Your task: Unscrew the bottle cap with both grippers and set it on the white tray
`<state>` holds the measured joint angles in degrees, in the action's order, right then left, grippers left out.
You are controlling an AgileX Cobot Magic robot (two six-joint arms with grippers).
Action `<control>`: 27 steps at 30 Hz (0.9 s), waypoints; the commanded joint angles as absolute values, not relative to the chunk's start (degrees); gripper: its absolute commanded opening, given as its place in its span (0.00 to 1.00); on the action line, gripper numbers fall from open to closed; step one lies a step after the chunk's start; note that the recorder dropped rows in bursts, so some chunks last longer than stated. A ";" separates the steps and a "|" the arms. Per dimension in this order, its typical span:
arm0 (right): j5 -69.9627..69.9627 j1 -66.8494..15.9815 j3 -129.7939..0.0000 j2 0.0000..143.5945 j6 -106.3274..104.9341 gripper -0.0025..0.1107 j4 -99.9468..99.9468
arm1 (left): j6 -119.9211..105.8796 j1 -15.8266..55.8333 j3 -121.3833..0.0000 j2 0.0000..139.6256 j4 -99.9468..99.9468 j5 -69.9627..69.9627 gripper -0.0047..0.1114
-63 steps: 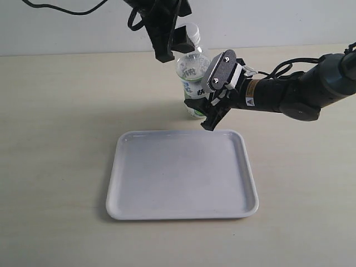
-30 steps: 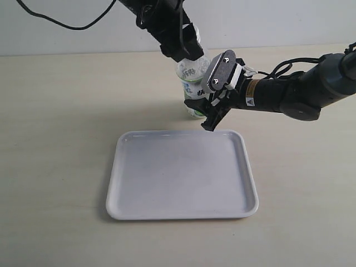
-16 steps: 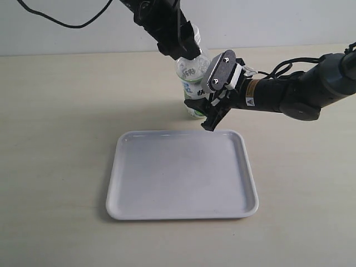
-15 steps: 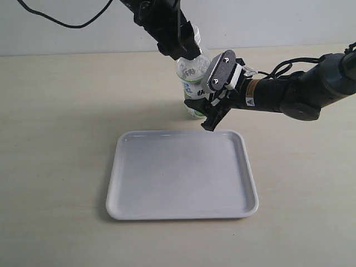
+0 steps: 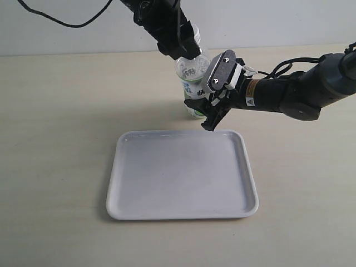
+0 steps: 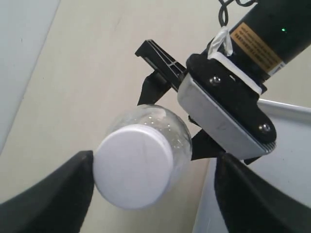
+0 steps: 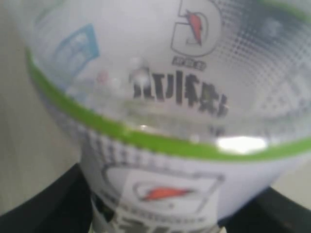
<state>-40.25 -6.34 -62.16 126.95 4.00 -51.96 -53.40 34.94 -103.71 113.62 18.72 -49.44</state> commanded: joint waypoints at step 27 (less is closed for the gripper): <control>-29.20 -6.05 -61.12 128.76 3.01 0.02 -54.02 | -50.83 34.81 -103.93 113.51 19.07 -47.84 0.04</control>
<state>-40.14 -6.34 -62.16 126.95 3.97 -52.07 -53.06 34.83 -103.71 113.62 18.03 -47.74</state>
